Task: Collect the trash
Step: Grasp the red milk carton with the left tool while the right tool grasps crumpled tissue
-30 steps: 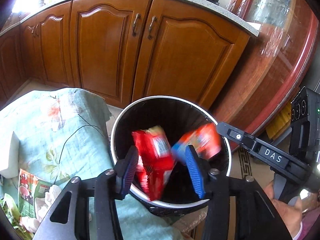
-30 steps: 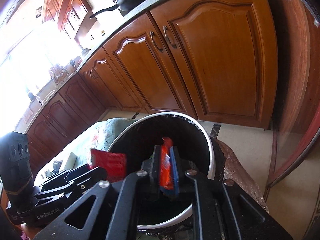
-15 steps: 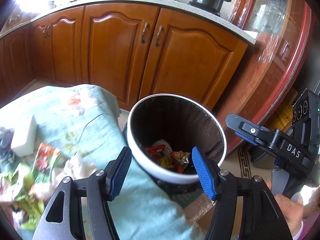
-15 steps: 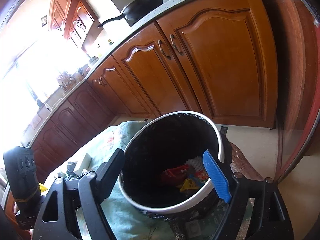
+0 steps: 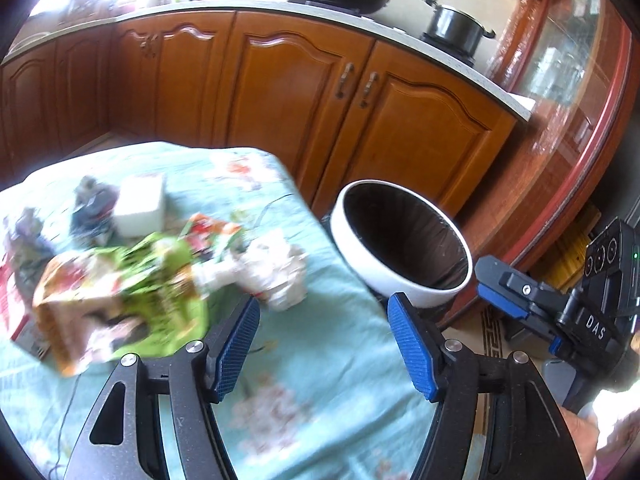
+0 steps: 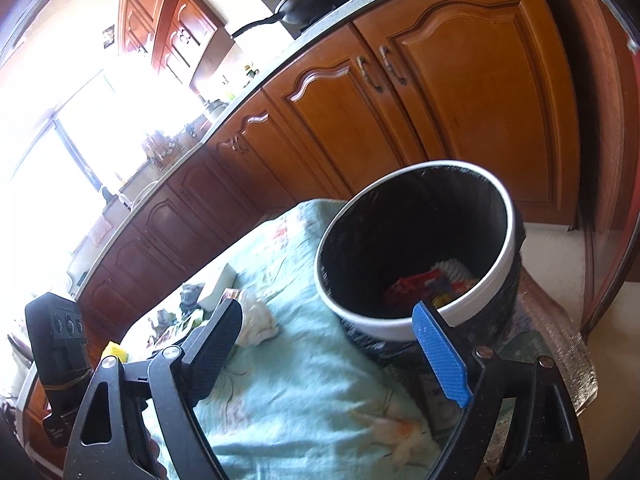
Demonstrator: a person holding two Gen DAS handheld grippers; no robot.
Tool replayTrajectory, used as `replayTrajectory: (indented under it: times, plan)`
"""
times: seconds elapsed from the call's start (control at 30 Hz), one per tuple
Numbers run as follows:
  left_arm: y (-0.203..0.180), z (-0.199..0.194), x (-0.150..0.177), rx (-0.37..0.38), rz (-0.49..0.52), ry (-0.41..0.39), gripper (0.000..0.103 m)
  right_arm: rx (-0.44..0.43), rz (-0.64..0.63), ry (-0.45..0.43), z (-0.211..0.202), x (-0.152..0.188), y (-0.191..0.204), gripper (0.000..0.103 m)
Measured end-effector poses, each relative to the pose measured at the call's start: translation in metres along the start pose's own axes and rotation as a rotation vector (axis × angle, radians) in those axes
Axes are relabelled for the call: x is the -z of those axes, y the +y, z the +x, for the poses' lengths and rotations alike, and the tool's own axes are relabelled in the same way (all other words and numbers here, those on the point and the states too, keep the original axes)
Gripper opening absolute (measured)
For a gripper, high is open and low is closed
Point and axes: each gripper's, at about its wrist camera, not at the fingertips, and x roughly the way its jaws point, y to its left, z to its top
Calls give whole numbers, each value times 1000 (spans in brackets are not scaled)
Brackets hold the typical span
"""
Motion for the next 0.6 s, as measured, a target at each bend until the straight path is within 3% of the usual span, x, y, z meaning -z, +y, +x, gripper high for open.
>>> replayTrajectory:
  times: [0.6]
  plan:
    - [66,-81,41,-92,-150,-44,66,-62,-66,104,32,45,54,89]
